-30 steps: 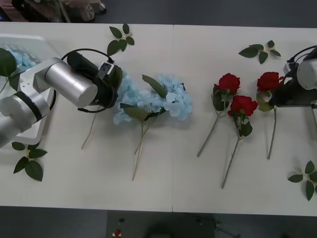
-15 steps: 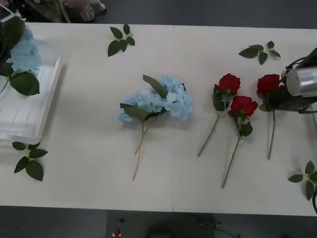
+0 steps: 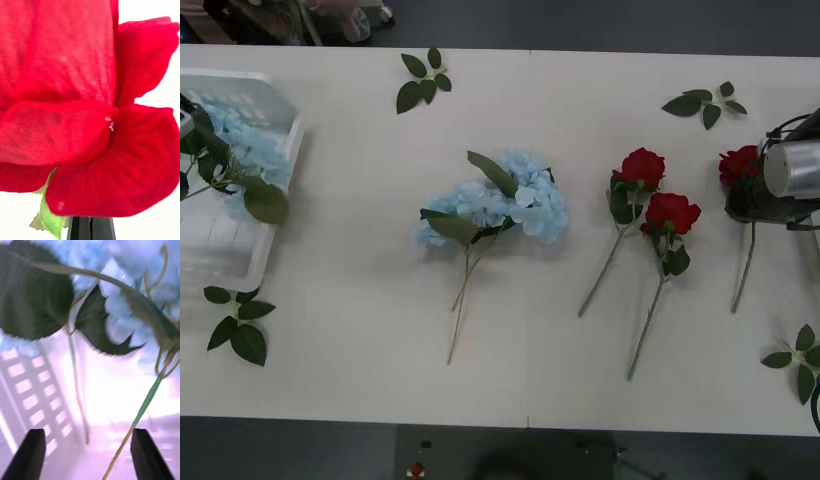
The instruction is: Put the red flowers into the right box and the blue flowers into the left box
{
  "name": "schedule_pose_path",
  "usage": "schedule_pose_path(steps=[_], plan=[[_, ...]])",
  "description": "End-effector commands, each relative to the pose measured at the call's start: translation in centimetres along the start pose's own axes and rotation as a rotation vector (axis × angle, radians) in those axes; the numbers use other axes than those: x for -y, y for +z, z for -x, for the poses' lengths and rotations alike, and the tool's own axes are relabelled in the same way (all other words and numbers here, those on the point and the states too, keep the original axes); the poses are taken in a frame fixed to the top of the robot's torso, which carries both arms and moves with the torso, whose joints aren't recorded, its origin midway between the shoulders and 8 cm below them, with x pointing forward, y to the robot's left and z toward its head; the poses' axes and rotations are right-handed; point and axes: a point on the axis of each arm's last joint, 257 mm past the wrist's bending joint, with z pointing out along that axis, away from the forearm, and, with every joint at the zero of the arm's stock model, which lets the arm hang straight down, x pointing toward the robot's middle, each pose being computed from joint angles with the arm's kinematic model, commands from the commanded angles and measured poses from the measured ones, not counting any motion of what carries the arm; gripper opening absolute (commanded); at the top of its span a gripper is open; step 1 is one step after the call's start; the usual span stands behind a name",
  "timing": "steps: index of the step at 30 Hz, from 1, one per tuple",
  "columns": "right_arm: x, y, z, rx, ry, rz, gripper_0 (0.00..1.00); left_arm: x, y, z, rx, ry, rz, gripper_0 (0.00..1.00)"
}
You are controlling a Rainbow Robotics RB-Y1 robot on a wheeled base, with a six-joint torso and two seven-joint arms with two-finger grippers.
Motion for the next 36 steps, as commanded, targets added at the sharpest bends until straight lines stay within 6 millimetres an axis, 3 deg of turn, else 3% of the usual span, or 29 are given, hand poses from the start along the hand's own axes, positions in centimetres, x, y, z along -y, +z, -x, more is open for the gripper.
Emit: schedule_pose_path(steps=[1, 5, 8, 12, 13, 16, 17, 20, 21, 22, 23, 27, 30, 36], plan=[[-0.6, -1.3, 2.2, 0.026, 0.052, 0.038, 0.00, 1.6, -6.1, 5.7, 0.134, 0.020, -0.127, 1.00], [-0.1, -4.4, 5.8, 0.046, 0.111, 0.093, 0.00, 8.0, -11.3, 9.5, 0.203, -0.055, -0.381, 1.00], [1.5, -9.0, 9.7, 0.080, 0.097, 0.111, 0.00, 12.5, -14.0, 11.6, 0.226, -0.129, -0.554, 1.00], [7.1, -15.8, 13.4, 0.124, 0.033, 0.031, 0.00, 19.7, -16.8, 13.1, 0.192, -0.224, -0.745, 1.00], [8.3, -16.5, 13.6, 0.129, 0.010, 0.008, 0.00, 20.9, -17.2, 13.3, 0.185, -0.234, -0.765, 1.00], [14.4, -18.7, 14.8, 0.156, -0.157, -0.151, 0.00, 26.7, -17.7, 14.0, 0.158, -0.240, -0.787, 1.00], [15.5, -18.8, 14.8, 0.156, -0.183, -0.184, 0.00, 27.6, -17.7, 14.1, 0.156, -0.239, -0.780, 1.00], [21.0, -17.7, 14.7, 0.172, -0.238, -0.323, 0.00, 32.9, -16.9, 13.7, 0.119, -0.232, -0.775, 1.00], [21.0, -17.7, 14.7, 0.172, -0.238, -0.323, 0.00, 32.9, -16.9, 13.7, 0.119, -0.232, -0.775, 1.00], [23.3, -16.1, 14.2, 0.194, -0.239, -0.369, 0.00, 35.6, -16.4, 13.4, 0.102, -0.225, -0.778, 1.00], [24.3, -15.1, 13.7, 0.202, -0.238, -0.388, 0.00, 37.3, -16.0, 13.3, 0.094, -0.211, -0.774, 1.00], [26.3, -12.1, 12.2, 0.232, -0.249, -0.434, 0.00, 41.2, -15.0, 14.2, 0.079, -0.197, -0.726, 1.00], [26.8, -10.6, 11.4, 0.259, -0.261, -0.450, 0.00, 42.3, -13.6, 15.4, 0.086, -0.183, -0.657, 1.00], [27.4, -9.7, 10.6, 0.268, -0.249, -0.459, 0.00, 44.2, -11.1, 17.4, 0.068, -0.190, -0.610, 1.00]])
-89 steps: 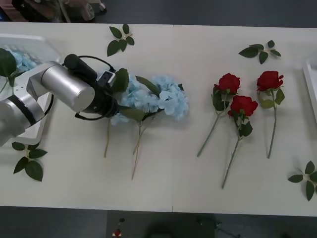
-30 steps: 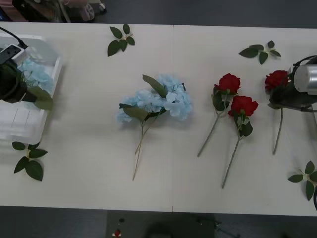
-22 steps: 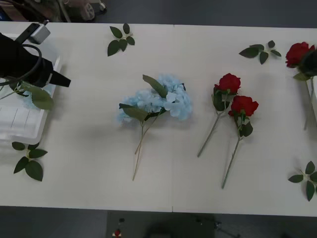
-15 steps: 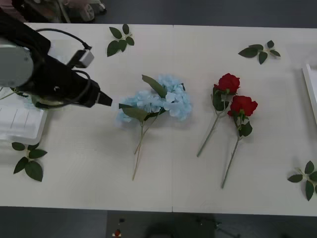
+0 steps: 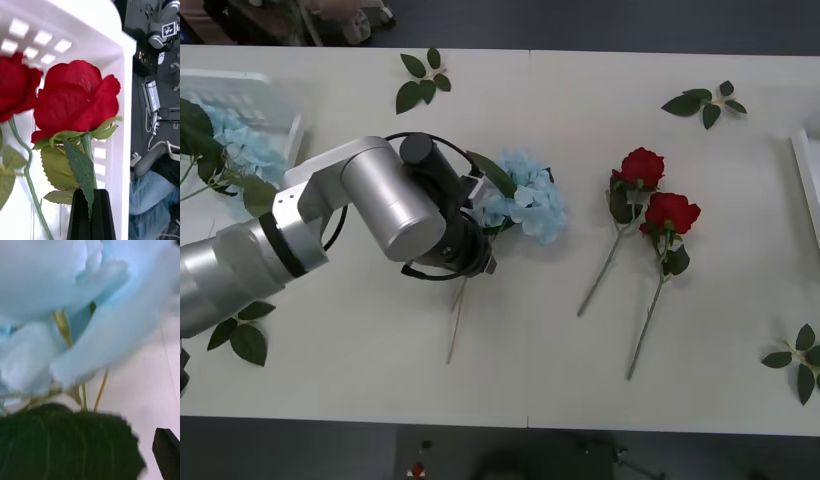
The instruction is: Put the red flowers into the right box and the blue flowers into the left box
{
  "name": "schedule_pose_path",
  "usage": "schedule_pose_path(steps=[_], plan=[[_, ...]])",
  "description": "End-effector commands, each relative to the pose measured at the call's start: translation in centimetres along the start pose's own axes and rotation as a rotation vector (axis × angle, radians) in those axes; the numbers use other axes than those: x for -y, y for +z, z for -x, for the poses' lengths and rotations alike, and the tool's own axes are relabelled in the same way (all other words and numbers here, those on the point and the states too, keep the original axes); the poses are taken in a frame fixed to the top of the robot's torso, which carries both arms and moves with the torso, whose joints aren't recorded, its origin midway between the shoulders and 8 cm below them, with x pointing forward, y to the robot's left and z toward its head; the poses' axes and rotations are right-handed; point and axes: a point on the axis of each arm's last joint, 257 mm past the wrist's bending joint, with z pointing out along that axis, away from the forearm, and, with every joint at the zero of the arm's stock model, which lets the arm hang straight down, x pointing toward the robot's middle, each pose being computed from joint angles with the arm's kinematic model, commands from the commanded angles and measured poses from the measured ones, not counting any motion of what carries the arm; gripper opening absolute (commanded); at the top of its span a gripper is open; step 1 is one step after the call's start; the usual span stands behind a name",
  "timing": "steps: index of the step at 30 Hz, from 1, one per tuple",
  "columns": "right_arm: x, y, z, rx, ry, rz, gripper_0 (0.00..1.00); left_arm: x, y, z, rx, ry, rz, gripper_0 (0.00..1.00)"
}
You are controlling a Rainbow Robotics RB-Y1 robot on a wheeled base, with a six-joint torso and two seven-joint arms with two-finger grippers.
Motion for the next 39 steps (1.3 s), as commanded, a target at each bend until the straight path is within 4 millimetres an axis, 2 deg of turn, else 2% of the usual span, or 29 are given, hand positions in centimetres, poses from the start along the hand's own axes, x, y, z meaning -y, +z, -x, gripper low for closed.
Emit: schedule_pose_path(steps=[1, 3, 4, 5, 7, 9, 10, 13, 15, 16, 18, 20, 23, 25, 26, 29, 32, 33, 34, 36, 39], plan=[[0.5, -0.3, 1.6, 0.041, 0.092, 0.002, 0.09, 0.1, 0.4, 4.1, 0.065, -0.029, 0.015, 1.00], [0.4, -0.2, 1.6, 0.047, 0.091, 0.001, 0.34, -0.1, 1.5, 4.5, 0.075, -0.024, 0.031, 1.00], [0.3, -0.2, 1.5, 0.049, 0.089, 0.002, 0.39, 0.0, 2.0, 4.6, 0.079, -0.016, 0.039, 1.00], [0.1, -0.1, 1.5, 0.054, 0.089, 0.003, 0.42, 0.3, 2.4, 4.6, 0.082, -0.005, 0.040, 0.96], [0.1, 0.0, 1.5, 0.057, 0.087, 0.002, 0.49, 0.3, 3.2, 4.6, 0.086, 0.006, 0.045, 0.71], [0.1, 0.0, 1.3, 0.055, 0.084, 0.003, 0.56, 0.3, 3.9, 4.7, 0.097, 0.015, 0.043, 0.14], [-0.1, 0.0, 1.4, 0.057, 0.099, 0.013, 0.58, 0.4, 4.0, 4.8, 0.106, 0.017, 0.040, 0.00], [-1.3, -0.2, 1.4, 0.048, 0.177, 0.069, 0.63, -0.2, 3.8, 4.9, 0.113, 0.022, 0.042, 0.00], [-3.6, -0.7, 1.8, 0.025, 0.248, 0.152, 0.65, -0.5, 3.4, 5.0, 0.118, 0.028, 0.045, 0.00], [-5.7, -1.3, 1.8, -0.001, 0.302, 0.227, 0.67, -1.0, 2.9, 5.2, 0.127, 0.031, 0.046, 0.00], [-9.3, -3.0, 2.4, -0.038, 0.379, 0.362, 0.68, -1.9, 2.0, 5.4, 0.139, 0.040, 0.053, 0.00], [-12.9, -5.8, 2.9, -0.079, 0.453, 0.511, 0.70, -3.5, -0.4, 6.2, 0.173, 0.052, 0.059, 0.00], [-15.5, -9.3, 2.9, -0.098, 0.463, 0.611, 0.71, -5.6, -3.9, 6.7, 0.187, 0.045, 0.068, 0.00], [-17.5, -12.8, 2.2, -0.110, 0.485, 0.674, 0.71, -8.6, -8.0, 6.8, 0.189, 0.063, 0.126, 0.00], [-18.9, -15.2, 1.3, -0.120, 0.500, 0.707, 0.71, -11.4, -11.2, 6.7, 0.181, 0.109, 0.200, 0.00], [-21.4, -19.2, -0.4, -0.134, 0.506, 0.769, 0.71, -16.0, -16.3, 5.5, 0.141, 0.198, 0.305, 0.00], [-23.7, -22.8, -3.0, -0.162, 0.534, 0.817, 0.71, -21.2, -21.0, 3.5, 0.076, 0.244, 0.391, 0.00], [-24.2, -23.4, -3.5, -0.169, 0.537, 0.826, 0.71, -22.1, -21.7, 3.2, 0.067, 0.251, 0.402, 0.00], [-25.1, -24.2, -4.6, -0.194, 0.564, 0.837, 0.71, -23.9, -23.0, 2.5, 0.039, 0.257, 0.411, 0.00], [-26.1, -24.8, -5.6, -0.208, 0.574, 0.841, 0.71, -25.8, -24.1, 1.8, 0.013, 0.271, 0.423, 0.00], [-27.9, -24.9, -5.8, -0.217, 0.596, 0.844, 0.71, -26.4, -24.3, 1.5, -0.003, 0.258, 0.371, 0.00]])
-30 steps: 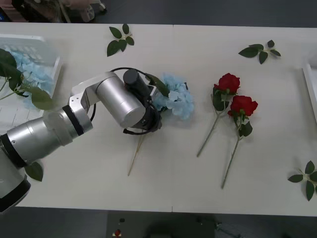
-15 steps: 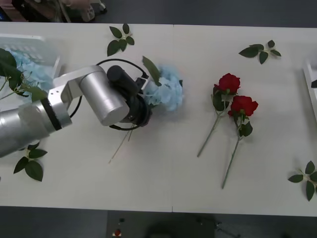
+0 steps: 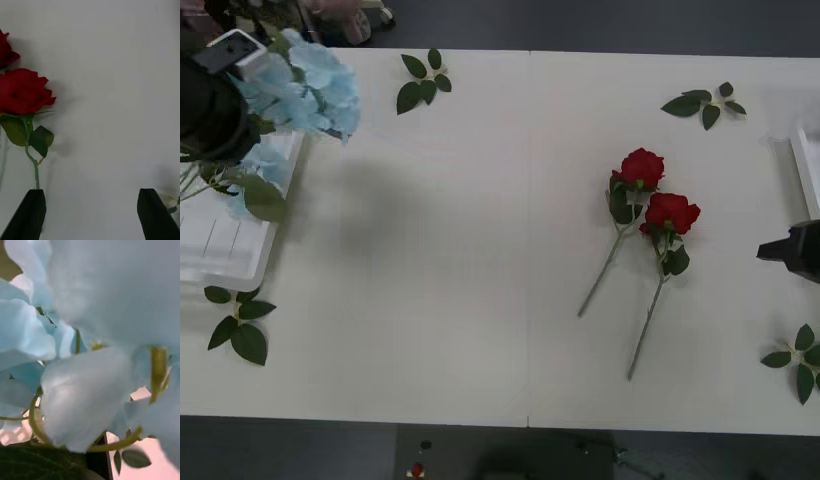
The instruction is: Put the red flowers into the right box and the blue flowers into the left box
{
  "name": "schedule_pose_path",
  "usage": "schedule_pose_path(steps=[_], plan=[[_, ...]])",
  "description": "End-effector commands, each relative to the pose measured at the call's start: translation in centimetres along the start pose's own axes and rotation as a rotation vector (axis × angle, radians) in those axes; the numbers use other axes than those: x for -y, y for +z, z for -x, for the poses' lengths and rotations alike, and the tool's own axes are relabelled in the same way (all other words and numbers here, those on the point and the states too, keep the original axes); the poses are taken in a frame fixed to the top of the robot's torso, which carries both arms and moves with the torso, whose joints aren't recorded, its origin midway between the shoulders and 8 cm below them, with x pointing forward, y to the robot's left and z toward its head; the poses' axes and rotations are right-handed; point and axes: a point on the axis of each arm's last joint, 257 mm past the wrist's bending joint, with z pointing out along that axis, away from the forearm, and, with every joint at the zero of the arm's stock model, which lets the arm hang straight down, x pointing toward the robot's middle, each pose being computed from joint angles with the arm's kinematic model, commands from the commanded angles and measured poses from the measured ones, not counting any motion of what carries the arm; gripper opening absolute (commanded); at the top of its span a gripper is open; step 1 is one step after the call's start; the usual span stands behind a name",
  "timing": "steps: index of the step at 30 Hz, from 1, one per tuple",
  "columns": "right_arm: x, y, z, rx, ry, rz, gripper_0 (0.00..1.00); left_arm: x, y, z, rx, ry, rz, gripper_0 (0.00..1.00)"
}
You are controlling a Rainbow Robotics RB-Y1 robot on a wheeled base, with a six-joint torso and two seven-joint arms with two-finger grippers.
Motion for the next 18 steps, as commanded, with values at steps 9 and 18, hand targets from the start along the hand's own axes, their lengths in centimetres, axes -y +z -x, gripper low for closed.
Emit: schedule_pose_path(steps=[9, 18], plan=[[-6.1, 7.3, -1.4, 0.030, -0.038, -0.023, 0.71, 8.1, 0.9, 9.8, 0.193, -0.099, -0.266, 0.00], [-6.2, 11.2, -3.2, 0.029, -0.080, -0.128, 0.71, 16.3, 3.6, 16.1, 0.313, -0.152, -0.396, 0.18]])
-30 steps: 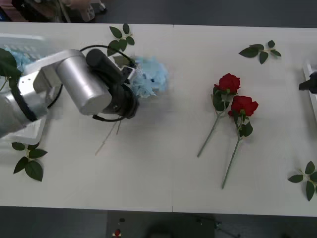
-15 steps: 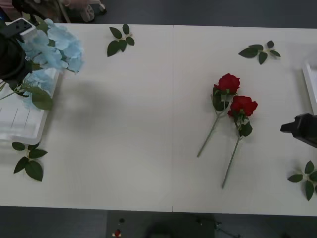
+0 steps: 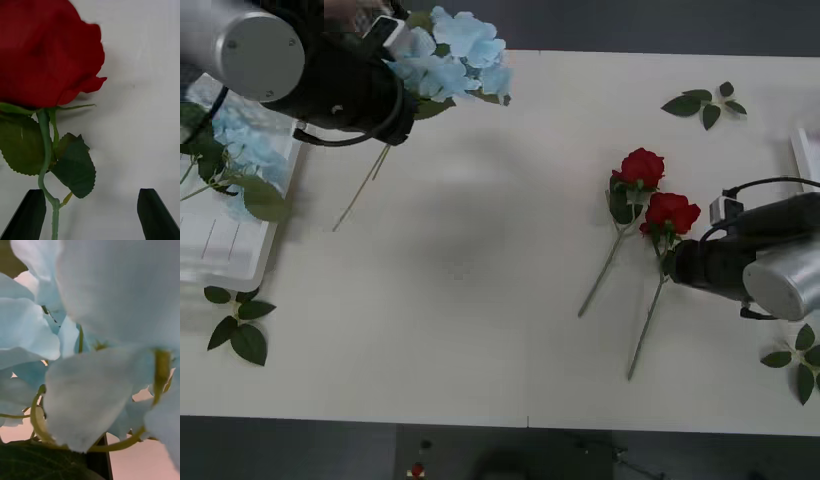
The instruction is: Put the red flowers into the right box and the blue flowers into the left box
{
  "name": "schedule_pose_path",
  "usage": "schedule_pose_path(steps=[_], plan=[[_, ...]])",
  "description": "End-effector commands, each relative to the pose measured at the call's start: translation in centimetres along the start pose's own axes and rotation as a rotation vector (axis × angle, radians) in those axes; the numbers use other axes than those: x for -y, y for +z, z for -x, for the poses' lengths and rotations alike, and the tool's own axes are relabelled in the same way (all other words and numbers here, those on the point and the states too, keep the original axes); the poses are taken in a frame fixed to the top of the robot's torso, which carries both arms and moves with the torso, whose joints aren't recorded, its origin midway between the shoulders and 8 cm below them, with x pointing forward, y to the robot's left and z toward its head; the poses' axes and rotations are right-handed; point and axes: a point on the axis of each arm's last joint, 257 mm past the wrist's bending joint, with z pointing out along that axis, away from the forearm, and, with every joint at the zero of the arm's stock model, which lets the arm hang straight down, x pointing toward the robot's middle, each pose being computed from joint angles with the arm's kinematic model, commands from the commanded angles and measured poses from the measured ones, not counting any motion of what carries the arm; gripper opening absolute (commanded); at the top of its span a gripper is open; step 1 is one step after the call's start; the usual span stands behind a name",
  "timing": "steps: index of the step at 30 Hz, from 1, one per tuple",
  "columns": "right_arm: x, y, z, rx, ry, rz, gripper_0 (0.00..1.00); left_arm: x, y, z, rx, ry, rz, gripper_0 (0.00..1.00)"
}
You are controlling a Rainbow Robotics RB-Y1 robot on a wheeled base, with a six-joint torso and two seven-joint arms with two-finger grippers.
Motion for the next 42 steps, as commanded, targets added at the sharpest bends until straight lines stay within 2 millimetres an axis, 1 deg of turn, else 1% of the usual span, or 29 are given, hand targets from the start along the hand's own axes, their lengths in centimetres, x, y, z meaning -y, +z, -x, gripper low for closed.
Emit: schedule_pose_path(steps=[1, 2, 3, 4, 7, 12, 14, 15, 16, 17, 18, 19, 20, 21, 22, 23, 24, 26, 27, 30, 33, 34, 35, 36, 37, 38, 39, 41, 42], plan=[[0.7, 0.8, 0.5, 0.020, 0.024, -0.050, 0.71, -0.9, 2.0, -0.3, -0.018, -0.010, 0.047, 0.45], [0.7, 1.0, 0.3, 0.015, 0.022, -0.052, 0.71, -1.2, 2.2, -0.6, -0.026, -0.007, 0.059, 0.61], [0.7, 1.4, 0.2, 0.014, 0.018, -0.056, 0.71, -1.6, 2.5, -1.1, -0.037, 0.001, 0.075, 0.83], [0.8, 1.8, 0.1, 0.011, 0.021, -0.062, 0.71, -2.1, 2.7, -1.4, -0.045, 0.013, 0.093, 1.00], [1.1, 2.9, 0.0, 0.008, 0.031, -0.071, 0.71, -3.1, 2.3, -1.9, -0.051, 0.032, 0.122, 1.00], [0.9, 4.2, 0.3, 0.000, 0.045, -0.085, 0.64, -3.4, 1.7, -1.8, -0.048, 0.031, 0.123, 1.00], [1.0, 4.5, 0.5, -0.002, 0.051, -0.093, 0.58, -3.7, 1.5, -1.7, -0.044, 0.029, 0.130, 1.00], [1.0, 4.7, 0.6, -0.004, 0.052, -0.095, 0.51, -4.1, 1.4, -1.7, -0.042, 0.028, 0.137, 1.00], [1.0, 4.8, 0.6, -0.006, 0.055, -0.099, 0.47, -4.4, 1.5, -2.0, -0.048, 0.030, 0.142, 1.00], [1.2, 5.0, 0.8, -0.007, 0.054, -0.104, 0.40, -4.7, 1.8, -2.6, -0.060, 0.020, 0.142, 1.00], [1.3, 5.3, 0.6, -0.014, 0.056, -0.107, 0.33, -4.5, 2.3, -3.1, -0.069, 0.018, 0.135, 1.00], [1.4, 5.4, 0.8, -0.012, 0.055, -0.114, 0.23, -3.8, 3.3, -3.9, -0.081, 0.026, 0.121, 1.00], [1.5, 5.6, 0.6, -0.016, 0.054, -0.116, 0.17, -3.6, 3.8, -4.4, -0.090, 0.033, 0.121, 1.00], [1.8, 5.8, 0.7, -0.015, 0.052, -0.127, 0.03, -3.1, 5.1, -5.3, -0.100, 0.069, 0.128, 1.00], [1.8, 5.9, 0.7, -0.013, 0.051, -0.130, 0.00, -3.1, 5.7, -5.5, -0.100, 0.083, 0.137, 1.00], [1.9, 6.0, 0.7, -0.015, 0.052, -0.133, 0.00, -3.5, 6.6, -6.2, -0.101, 0.116, 0.164, 1.00], [2.1, 6.0, 0.8, -0.012, 0.046, -0.140, 0.00, -3.5, 7.8, -6.7, -0.096, 0.147, 0.181, 1.00], [2.0, 6.0, 1.0, -0.010, 0.044, -0.137, 0.00, -3.4, 9.2, -7.3, -0.087, 0.168, 0.187, 1.00], [2.4, 5.9, 1.0, -0.008, 0.039, -0.144, 0.00, -2.8, 10.4, -7.9, -0.083, 0.167, 0.173, 1.00], [2.5, 5.7, 1.4, -0.004, 0.040, -0.142, 0.00, -1.4, 12.4, -9.0, -0.092, 0.154, 0.148, 1.00], [2.4, 4.9, 2.6, 0.009, 0.057, -0.121, 0.00, -0.5, 13.6, -9.6, -0.108, 0.141, 0.140, 1.00], [2.4, 4.3, 3.3, 0.011, 0.075, -0.108, 0.00, -0.5, 13.8, -9.6, -0.108, 0.151, 0.149, 0.95], [2.3, 3.6, 4.2, 0.019, 0.089, -0.095, 0.00, -0.7, 13.8, -9.3, -0.102, 0.167, 0.164, 0.70], [2.3, 3.1, 4.8, 0.026, 0.097, -0.087, 0.00, -0.8, 13.9, -9.2, -0.098, 0.175, 0.168, 0.52], [2.5, 1.9, 6.0, 0.037, 0.110, -0.079, 0.00, -0.9, 13.8, -9.0, -0.092, 0.180, 0.176, 0.18], [2.8, 0.5, 7.3, 0.053, 0.120, -0.074, 0.00, -0.9, 13.8, -8.6, -0.080, 0.173, 0.175, 0.04], [3.1, -0.3, 8.0, 0.059, 0.121, -0.075, 0.00, -0.9, 13.7, -8.3, -0.071, 0.170, 0.174, 0.02], [4.7, -3.7, 10.7, 0.082, 0.086, -0.093, 0.00, -1.3, 13.4, -7.3, -0.039, 0.171, 0.179, 0.01], [5.2, -4.6, 11.3, 0.083, 0.070, -0.102, 0.00, -1.4, 13.3, -7.0, -0.031, 0.168, 0.181, 0.01]])
